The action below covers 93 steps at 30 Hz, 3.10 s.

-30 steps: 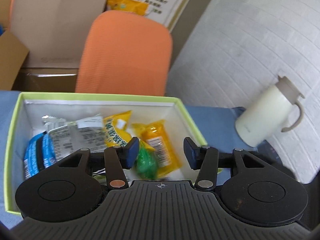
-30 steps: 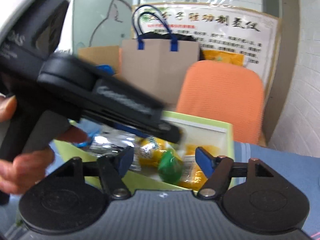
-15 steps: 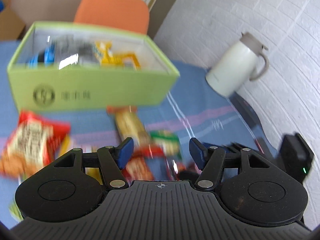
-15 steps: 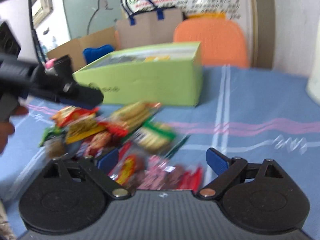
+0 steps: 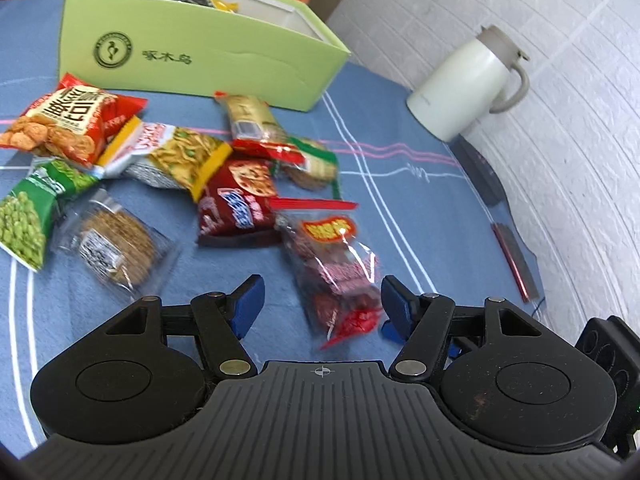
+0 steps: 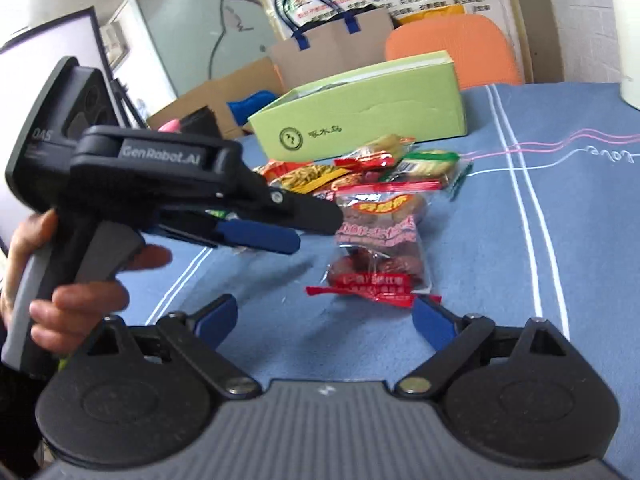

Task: Organize snacks
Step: 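Lower the left gripper onto the red-labelled clear bag of dates, close, then carry the dates bag with the left gripper into the box, release, then lower the left gripper onto the clear round cookie pack and close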

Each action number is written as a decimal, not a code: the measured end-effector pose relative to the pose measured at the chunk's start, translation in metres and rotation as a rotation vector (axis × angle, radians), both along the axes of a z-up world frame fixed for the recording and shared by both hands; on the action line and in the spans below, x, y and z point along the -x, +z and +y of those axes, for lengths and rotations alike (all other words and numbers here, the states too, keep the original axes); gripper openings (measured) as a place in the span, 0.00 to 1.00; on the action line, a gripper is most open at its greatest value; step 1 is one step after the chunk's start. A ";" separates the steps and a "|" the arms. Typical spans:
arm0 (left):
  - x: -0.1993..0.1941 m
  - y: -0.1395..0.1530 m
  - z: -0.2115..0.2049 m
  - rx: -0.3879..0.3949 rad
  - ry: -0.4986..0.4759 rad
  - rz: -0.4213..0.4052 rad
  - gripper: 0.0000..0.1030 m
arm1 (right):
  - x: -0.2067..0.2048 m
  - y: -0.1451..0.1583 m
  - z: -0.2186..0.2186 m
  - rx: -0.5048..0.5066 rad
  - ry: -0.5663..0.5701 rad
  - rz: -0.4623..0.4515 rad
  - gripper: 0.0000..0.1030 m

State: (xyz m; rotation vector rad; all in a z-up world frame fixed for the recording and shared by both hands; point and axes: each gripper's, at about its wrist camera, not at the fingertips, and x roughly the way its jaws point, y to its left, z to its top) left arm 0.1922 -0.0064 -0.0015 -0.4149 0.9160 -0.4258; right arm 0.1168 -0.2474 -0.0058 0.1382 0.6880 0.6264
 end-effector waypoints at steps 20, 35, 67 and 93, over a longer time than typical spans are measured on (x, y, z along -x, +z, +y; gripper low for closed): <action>-0.033 -0.017 -0.020 -0.004 0.024 0.052 0.44 | -0.047 -0.013 0.047 0.193 -0.038 -0.059 0.99; -0.031 0.034 0.015 0.114 -0.018 -0.062 0.12 | -0.042 0.047 0.076 0.309 0.007 -0.279 0.77; -0.148 0.109 0.093 0.008 0.236 -0.296 0.70 | -0.250 0.099 0.077 0.070 -0.064 -0.355 0.90; 0.041 -0.003 0.169 0.101 0.334 -0.056 0.65 | -0.066 -0.011 0.202 0.271 0.345 -0.108 0.90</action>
